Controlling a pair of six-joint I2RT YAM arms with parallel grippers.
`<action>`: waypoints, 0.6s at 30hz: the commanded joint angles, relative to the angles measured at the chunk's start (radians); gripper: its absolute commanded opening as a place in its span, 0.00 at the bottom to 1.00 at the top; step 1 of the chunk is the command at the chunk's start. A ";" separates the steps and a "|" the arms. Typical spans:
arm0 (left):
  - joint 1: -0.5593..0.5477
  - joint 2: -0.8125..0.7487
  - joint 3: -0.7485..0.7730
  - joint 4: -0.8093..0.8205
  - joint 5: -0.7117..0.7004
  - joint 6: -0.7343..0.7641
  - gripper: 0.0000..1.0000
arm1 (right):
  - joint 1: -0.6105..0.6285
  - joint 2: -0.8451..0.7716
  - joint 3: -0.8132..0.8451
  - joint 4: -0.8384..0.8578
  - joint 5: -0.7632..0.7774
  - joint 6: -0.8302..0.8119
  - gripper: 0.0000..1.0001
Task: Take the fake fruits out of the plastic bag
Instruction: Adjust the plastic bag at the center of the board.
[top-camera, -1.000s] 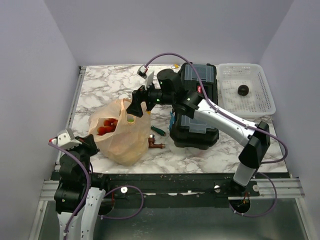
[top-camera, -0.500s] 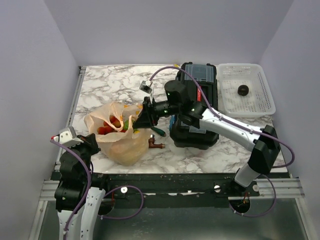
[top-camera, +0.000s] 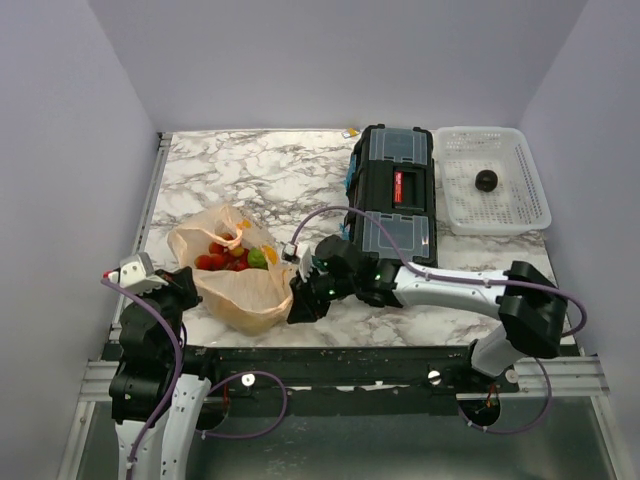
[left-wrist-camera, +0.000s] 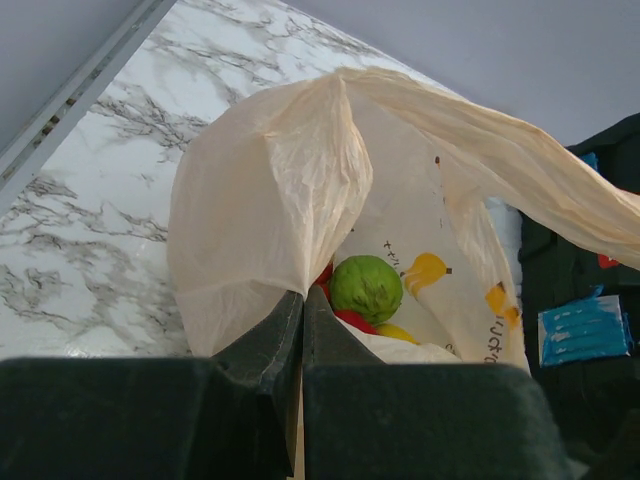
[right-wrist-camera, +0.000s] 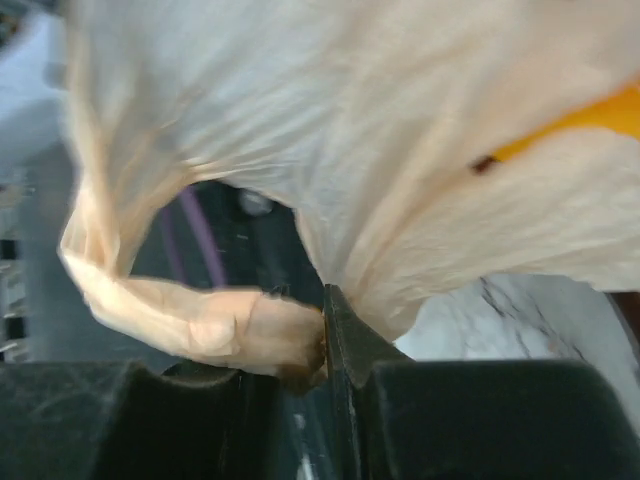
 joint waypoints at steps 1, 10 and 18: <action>0.000 0.008 -0.006 0.029 0.040 0.023 0.00 | 0.020 0.067 -0.034 -0.071 0.276 -0.064 0.23; 0.000 0.000 -0.012 0.051 0.108 0.044 0.00 | 0.020 -0.089 0.003 -0.172 0.385 -0.112 0.60; 0.000 0.001 -0.014 0.057 0.124 0.049 0.00 | 0.019 -0.177 0.126 -0.243 0.394 -0.111 0.81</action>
